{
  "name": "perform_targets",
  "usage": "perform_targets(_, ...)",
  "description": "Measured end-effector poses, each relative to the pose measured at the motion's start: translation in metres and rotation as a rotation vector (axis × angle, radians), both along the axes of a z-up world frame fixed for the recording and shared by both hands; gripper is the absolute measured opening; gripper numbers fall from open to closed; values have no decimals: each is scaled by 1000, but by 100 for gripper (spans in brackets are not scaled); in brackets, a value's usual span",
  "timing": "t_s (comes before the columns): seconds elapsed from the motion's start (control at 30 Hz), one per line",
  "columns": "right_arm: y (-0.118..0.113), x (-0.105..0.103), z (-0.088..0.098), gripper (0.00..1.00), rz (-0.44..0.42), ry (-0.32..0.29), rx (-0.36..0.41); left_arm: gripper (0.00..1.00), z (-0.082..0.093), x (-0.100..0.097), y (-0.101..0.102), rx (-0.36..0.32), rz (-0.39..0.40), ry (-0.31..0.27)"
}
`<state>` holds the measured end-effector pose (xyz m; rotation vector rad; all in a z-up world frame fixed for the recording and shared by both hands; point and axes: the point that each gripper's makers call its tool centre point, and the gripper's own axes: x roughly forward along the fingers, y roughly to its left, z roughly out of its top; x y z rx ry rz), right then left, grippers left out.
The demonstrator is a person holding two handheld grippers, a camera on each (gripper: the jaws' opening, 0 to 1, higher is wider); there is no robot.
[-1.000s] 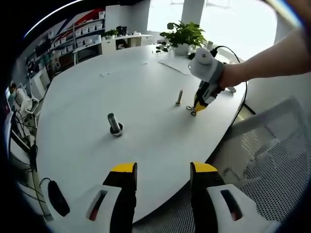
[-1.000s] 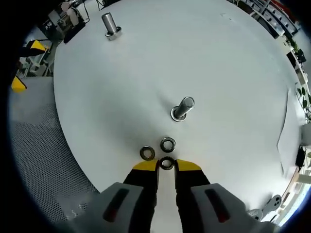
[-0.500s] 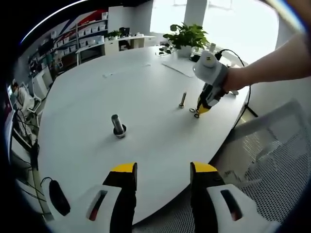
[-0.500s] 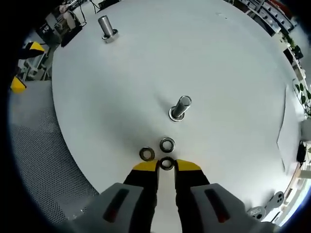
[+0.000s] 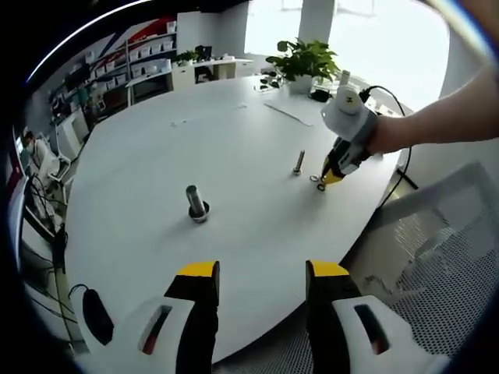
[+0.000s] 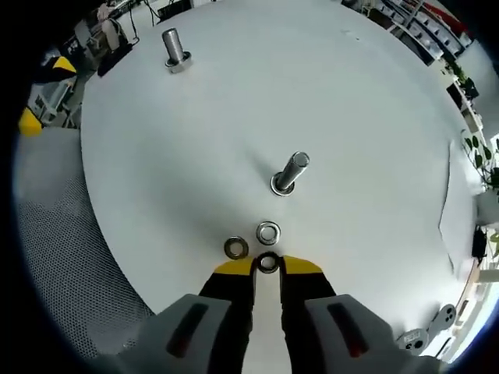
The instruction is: Place the washer onto the threaded stud by aligning its center hole with the stud, sliding it down to the base, and recovering from edge contact or off-axis alignment until the washer reaches the visible bottom stop.
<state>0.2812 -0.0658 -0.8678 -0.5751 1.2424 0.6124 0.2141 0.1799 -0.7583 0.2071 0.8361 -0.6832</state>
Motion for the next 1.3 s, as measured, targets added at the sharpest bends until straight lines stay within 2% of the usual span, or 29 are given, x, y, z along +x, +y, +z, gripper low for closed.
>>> perform_targets(0.13, -4, -1, 1, 13, -21, 8, -4, 43, 0, 0, 0, 1, 0, -2)
perform_targets(0.23, -3, 3, 11, 13, -74, -6, 44, 43, 1, 0, 0, -1, 0, -5)
perform_targets(0.4, -4, 6, 20, 13, -56, -20, 41, 43, 2, 1, -1, -2, -2, -6)
perform_targets(0.53, -2, 14, 30, 13, -89, -42, 88, 42, 0, -1, -1, 4, -9, 1)
perform_targets(0.7, 3, 21, 44, 13, -67, -78, 97, 42, 1, 0, -1, 10, -12, -6)
perform_targets(0.83, 9, 31, 54, 13, -88, -114, 142, 43, 2, 0, -1, 3, -10, -8)
perform_targets(1.3, 24, 45, 72, 13, -63, -165, 178, 43, 1, -1, -1, 11, -17, -5)
